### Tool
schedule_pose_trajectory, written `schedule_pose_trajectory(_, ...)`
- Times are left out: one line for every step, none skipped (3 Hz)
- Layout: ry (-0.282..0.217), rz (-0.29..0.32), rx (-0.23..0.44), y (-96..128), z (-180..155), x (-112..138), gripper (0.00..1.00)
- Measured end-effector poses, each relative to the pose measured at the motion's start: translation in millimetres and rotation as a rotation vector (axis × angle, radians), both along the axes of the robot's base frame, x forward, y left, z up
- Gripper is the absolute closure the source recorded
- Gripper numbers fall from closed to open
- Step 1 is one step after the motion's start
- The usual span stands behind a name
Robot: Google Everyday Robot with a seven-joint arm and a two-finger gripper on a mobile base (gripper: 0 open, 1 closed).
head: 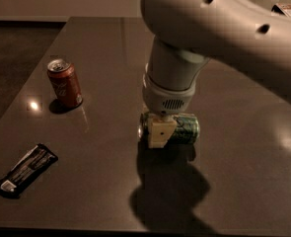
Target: Place green can upright
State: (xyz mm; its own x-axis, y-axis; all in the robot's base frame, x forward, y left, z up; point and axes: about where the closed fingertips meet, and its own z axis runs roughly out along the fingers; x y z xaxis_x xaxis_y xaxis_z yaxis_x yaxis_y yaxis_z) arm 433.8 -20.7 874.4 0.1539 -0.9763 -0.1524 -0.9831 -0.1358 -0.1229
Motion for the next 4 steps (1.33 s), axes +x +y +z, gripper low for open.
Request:
schedule_pose_trajectory(0.018, -0.019, 0.193, 1, 28, 17, 1.00)
schedule_pose_trajectory(0.002, -0.034, 0.400, 0, 52, 21, 1.00)
schedule_pose_trajectory(-0.034, -0.052, 0.591, -3, 66, 18, 1.00)
schedule_pose_trajectory(-0.064, -0.089, 0.826, -8, 72, 10, 1.00)
